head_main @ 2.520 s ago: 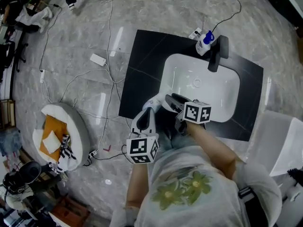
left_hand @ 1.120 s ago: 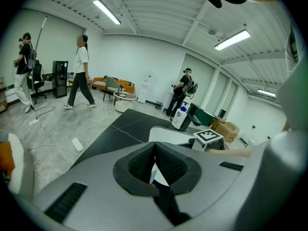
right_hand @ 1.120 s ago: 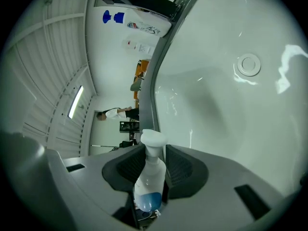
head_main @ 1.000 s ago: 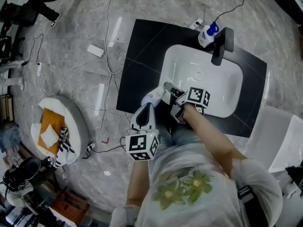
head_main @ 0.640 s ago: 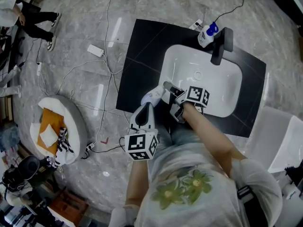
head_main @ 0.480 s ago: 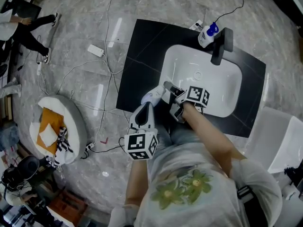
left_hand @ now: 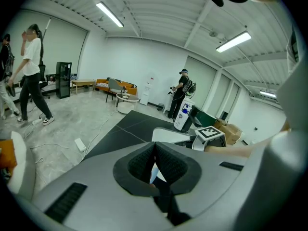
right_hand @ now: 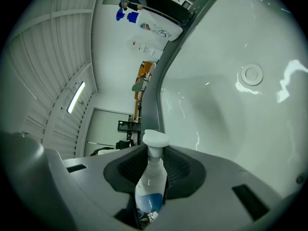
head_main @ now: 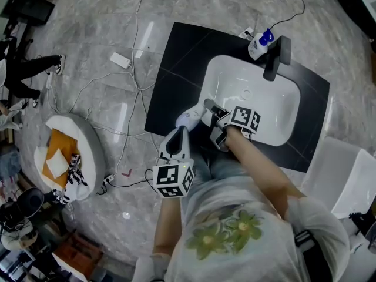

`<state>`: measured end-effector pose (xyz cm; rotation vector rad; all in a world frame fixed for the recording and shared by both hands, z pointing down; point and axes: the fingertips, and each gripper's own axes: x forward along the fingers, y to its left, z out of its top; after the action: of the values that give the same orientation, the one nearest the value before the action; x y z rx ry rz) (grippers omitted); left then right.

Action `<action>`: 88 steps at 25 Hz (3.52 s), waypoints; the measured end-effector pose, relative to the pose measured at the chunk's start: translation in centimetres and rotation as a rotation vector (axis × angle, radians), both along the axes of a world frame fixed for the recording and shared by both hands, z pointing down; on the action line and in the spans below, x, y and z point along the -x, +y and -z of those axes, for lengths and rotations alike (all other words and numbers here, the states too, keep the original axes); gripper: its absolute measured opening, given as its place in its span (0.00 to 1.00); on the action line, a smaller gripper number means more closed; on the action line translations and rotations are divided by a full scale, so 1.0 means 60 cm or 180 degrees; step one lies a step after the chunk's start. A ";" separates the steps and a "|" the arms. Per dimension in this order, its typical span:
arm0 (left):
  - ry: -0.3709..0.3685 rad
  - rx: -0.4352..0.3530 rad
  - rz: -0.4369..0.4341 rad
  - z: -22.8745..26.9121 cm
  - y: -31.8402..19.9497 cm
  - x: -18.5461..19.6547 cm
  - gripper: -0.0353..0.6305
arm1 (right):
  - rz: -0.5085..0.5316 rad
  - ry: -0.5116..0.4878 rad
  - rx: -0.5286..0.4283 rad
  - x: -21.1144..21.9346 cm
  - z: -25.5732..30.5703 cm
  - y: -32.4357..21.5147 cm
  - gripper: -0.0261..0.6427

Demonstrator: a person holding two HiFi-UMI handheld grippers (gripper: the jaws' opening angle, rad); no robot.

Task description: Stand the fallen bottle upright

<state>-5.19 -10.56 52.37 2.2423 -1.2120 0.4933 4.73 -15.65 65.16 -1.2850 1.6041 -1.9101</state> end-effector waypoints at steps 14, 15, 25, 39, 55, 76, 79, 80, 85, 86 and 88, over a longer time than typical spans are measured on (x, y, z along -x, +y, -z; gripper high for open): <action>0.0011 -0.0072 0.0060 0.017 0.013 0.015 0.08 | 0.0142 0.0293 -0.0254 -0.001 0.030 -0.005 0.22; 0.0012 -0.0077 0.0065 0.018 0.014 0.016 0.08 | 0.0143 0.0309 -0.0266 -0.002 0.031 -0.005 0.22; 0.0002 -0.0122 0.0093 0.033 0.022 0.029 0.08 | 0.0303 0.0550 -0.0443 0.007 0.059 -0.004 0.22; 0.0010 -0.0131 0.0100 0.040 0.034 0.047 0.08 | 0.0464 0.0791 -0.0700 0.027 0.100 0.007 0.22; 0.0009 -0.0153 0.0121 0.042 0.043 0.048 0.08 | 0.0620 0.0931 -0.0898 0.040 0.129 0.016 0.22; 0.0047 -0.0157 0.0194 0.042 0.062 0.058 0.08 | 0.0812 0.1121 -0.1100 0.052 0.150 0.029 0.22; 0.0046 -0.0161 0.0189 0.042 0.065 0.058 0.08 | 0.0826 0.1156 -0.1144 0.051 0.155 0.030 0.22; 0.0045 -0.0163 0.0186 0.043 0.066 0.058 0.08 | 0.0828 0.1167 -0.1152 0.050 0.156 0.030 0.22; 0.0043 -0.0168 0.0181 0.046 0.069 0.059 0.08 | 0.0872 0.1248 -0.1204 0.051 0.163 0.030 0.22; 0.0042 -0.0169 0.0179 0.046 0.070 0.059 0.08 | 0.0891 0.1271 -0.1223 0.053 0.166 0.031 0.22; 0.0039 -0.0169 0.0178 0.047 0.071 0.060 0.08 | 0.0946 0.1317 -0.1266 0.060 0.170 0.032 0.22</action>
<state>-8.77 -6.29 49.55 2.2456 -1.2919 0.4299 1.16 -13.71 54.96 -1.3826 2.3541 -1.4111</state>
